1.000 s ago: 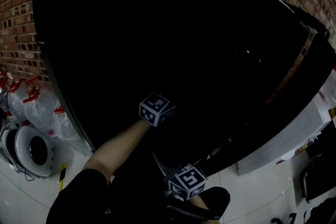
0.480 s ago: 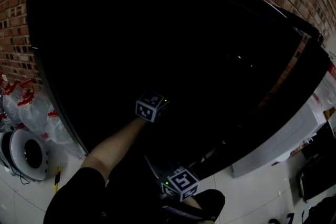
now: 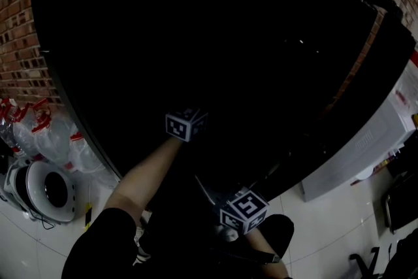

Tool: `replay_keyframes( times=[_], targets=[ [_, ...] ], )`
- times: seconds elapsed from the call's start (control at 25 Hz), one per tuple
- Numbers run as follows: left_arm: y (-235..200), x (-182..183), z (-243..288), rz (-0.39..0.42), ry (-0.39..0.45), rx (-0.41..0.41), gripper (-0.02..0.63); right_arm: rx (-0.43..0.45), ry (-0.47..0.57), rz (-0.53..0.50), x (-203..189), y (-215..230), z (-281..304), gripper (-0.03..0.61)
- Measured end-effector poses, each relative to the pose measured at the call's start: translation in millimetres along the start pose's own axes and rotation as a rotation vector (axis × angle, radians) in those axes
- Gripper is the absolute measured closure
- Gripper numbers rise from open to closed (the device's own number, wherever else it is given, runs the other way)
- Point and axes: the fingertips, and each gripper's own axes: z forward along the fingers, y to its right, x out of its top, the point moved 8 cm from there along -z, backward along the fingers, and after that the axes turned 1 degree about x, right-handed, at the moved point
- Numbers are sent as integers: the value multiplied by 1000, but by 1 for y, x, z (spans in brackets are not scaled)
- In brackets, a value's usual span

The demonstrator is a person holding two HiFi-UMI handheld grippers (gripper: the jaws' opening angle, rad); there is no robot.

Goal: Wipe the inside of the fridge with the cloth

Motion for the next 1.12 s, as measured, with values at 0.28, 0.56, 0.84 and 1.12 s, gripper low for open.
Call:
replay_keyframes(
  times=[0.28,0.56,0.84,1.12],
  targets=[
    [40,1,-47,-67,45,-200,565,-46,4,-28,7,-6,-22,574],
    [109,9,-89,-62,29,-688,565,-55,-28,-30,-1,-21,-37,574],
    [124,4,-71,54,-7,-663,565,-51,-50,-38,-10,-25,-43,574],
    [104,-3,-54,88,-41,-565,565,-40,-31,-20,-11,-13,-37,574]
  ],
)
